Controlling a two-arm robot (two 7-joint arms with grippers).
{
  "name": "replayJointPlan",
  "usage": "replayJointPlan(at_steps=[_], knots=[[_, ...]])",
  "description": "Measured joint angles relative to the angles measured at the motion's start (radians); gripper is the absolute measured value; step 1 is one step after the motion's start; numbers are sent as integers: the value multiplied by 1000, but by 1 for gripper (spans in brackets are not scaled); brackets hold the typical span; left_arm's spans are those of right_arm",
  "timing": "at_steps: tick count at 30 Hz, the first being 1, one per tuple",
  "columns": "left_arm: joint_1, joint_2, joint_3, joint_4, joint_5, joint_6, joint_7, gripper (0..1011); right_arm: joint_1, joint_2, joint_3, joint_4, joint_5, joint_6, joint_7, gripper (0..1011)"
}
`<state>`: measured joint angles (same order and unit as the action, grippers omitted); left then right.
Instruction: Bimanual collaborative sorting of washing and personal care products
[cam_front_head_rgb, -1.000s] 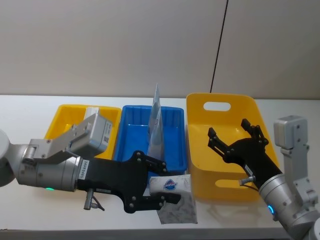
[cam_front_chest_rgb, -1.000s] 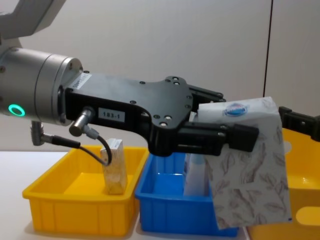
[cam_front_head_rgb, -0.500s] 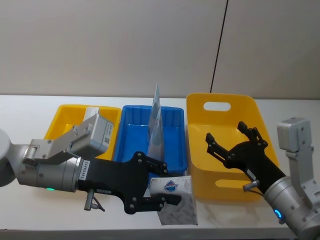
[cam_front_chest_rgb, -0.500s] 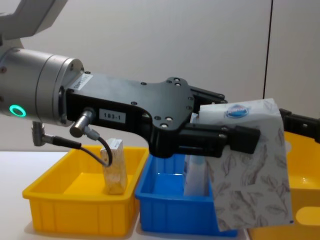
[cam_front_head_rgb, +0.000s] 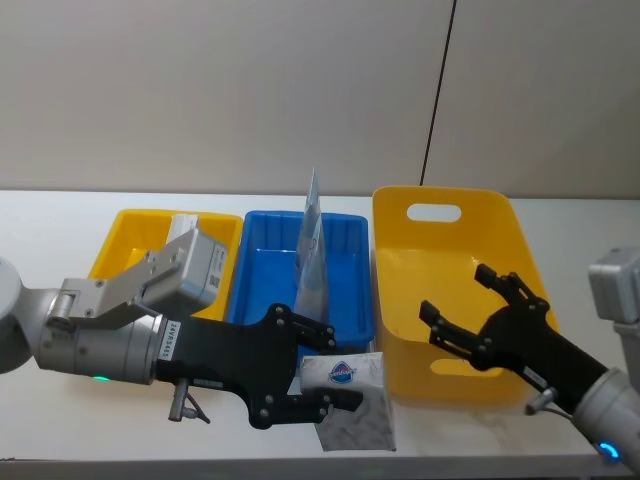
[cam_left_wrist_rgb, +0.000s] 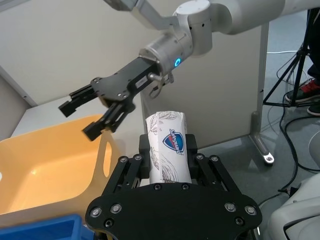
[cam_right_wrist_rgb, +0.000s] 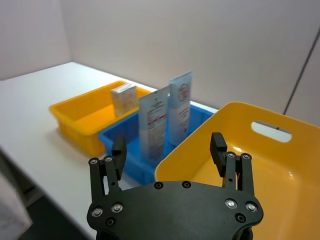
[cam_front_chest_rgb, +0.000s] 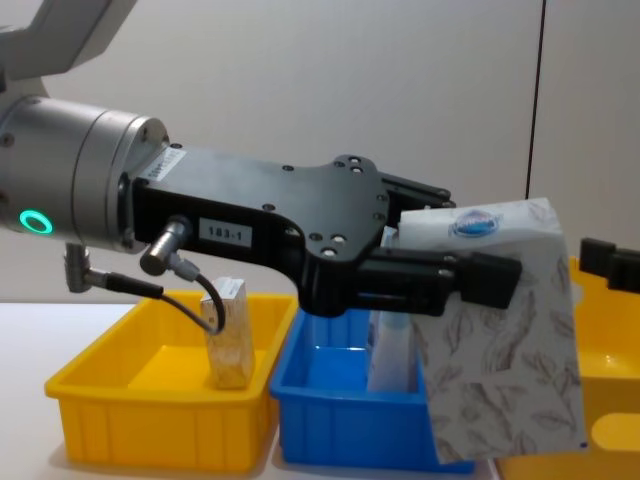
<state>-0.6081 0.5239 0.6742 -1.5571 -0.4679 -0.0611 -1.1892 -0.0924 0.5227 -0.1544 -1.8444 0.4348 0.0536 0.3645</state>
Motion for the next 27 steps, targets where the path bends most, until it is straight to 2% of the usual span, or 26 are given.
replayJointPlan(at_steps=[2,11,12,15,17,19,20,22,27], knots=[[0,0,0,0,0,0,0,364,-6,16,7,-5,14,1,24,1003],[0,0,0,0,0,0,0,363,-53,137,63,-30,104,7,189,1003],[0,0,0,0,0,0,0,363,-53,137,63,-30,104,7,189,1003],[0,0,0,0,0,0,0,364,-69,186,84,-35,137,10,256,1003],[0,0,0,0,0,0,0,363,-75,204,92,-37,152,11,285,1003],[0,0,0,0,0,0,0,364,-85,243,108,-39,179,13,340,1003],[0,0,0,0,0,0,0,363,-85,243,108,-39,179,13,340,1003],[0,0,0,0,0,0,0,364,-92,273,119,-40,195,16,378,1003],[0,0,0,0,0,0,0,363,-98,321,135,-40,227,20,447,1003]])
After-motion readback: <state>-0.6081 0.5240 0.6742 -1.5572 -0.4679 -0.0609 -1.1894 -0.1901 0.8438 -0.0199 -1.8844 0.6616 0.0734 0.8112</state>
